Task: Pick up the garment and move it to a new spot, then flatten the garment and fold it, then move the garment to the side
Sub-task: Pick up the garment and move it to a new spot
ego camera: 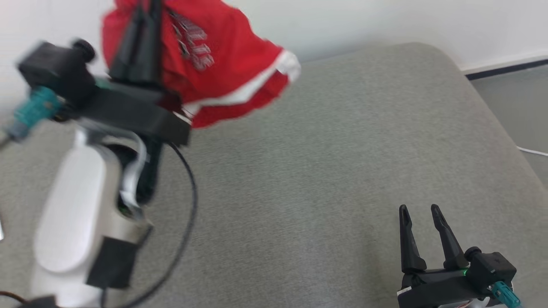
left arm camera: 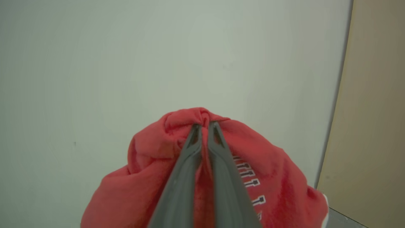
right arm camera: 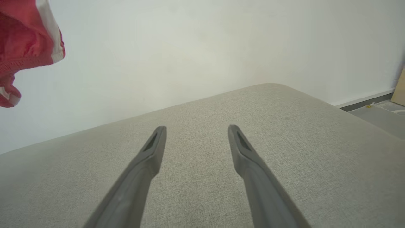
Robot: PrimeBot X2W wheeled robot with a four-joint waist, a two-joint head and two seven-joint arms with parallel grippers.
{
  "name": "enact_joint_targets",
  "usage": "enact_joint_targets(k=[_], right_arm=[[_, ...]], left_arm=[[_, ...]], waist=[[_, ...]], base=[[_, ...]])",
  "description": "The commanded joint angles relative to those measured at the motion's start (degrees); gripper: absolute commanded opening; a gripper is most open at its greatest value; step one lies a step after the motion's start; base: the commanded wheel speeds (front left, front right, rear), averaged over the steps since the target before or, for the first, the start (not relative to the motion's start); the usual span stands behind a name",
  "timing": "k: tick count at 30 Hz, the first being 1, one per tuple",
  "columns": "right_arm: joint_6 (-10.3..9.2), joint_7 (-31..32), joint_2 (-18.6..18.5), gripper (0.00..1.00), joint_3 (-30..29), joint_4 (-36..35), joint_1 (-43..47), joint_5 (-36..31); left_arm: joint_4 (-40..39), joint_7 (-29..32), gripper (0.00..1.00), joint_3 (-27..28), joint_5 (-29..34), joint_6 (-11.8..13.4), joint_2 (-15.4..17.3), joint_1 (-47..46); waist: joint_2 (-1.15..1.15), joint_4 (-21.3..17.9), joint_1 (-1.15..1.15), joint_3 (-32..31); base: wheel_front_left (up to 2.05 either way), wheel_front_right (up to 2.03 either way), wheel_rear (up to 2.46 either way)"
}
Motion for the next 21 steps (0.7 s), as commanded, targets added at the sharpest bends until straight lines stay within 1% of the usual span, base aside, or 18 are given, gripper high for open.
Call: enact_joint_targets(k=[1, 3, 5, 9, 11, 13, 21], right_arm=[[-0.12, 0.0, 0.1, 1.0, 0.1, 0.1, 0.3, 0.2], [-0.12, 0.0, 0.1, 1.0, 0.2, 0.2, 0.4, 0.3], [-0.12, 0.0, 0.1, 1.0, 0.6, 0.2, 0.2, 0.5], [-0.12, 0.0, 0.1, 1.0, 1.0, 0.3, -0.4, 0.7], [-0.12, 0.0, 0.1, 1.0, 1.3, 0.4, -0.6, 0.7], [-0.12, 0.0, 0.1, 1.0, 1.5, 0.5, -0.8, 0.5], [-0.12, 0.0, 0.1, 1.0, 1.7, 0.8, -1.7, 0.2]], left_arm=[[-0.5, -0.2, 0.0, -0.8, -0.9, 0.3, -1.4, 2.4], [-0.1, -0.3, 0.0, -2.0, -0.6, 0.7, -2.1, 5.0], [1.1, -0.7, 0.0, -3.2, -1.3, 0.5, -3.6, 7.6], [4.1, -2.1, 0.0, -4.8, -0.8, 0.2, -4.5, 10.6], [7.3, -3.0, 0.0, -6.7, 0.8, -0.5, -4.1, 12.0], [10.7, -3.9, 0.0, -7.6, -0.1, -1.1, -5.1, 13.4], [25.2, -7.1, 0.0, -13.9, 1.3, -4.0, -6.8, 16.0]], waist=[[0.0, -2.5, 0.01, -0.2], [0.0, -3.1, 0.01, -0.2], [0.0, -3.6, 0.01, 0.0], [0.0, -4.2, 0.01, 0.5], [0.0, -4.6, 0.01, 0.8], [0.0, -4.8, 0.01, 1.1], [0.0, -5.5, 0.01, 1.8]], base=[[0.0, 0.0, 0.0], [0.0, 0.0, 0.0], [0.0, 0.0, 0.0], [0.0, 0.0, 0.0], [0.0, 0.0, 0.0], [0.0, 0.0, 0.0], [0.0, 0.0, 0.0]])
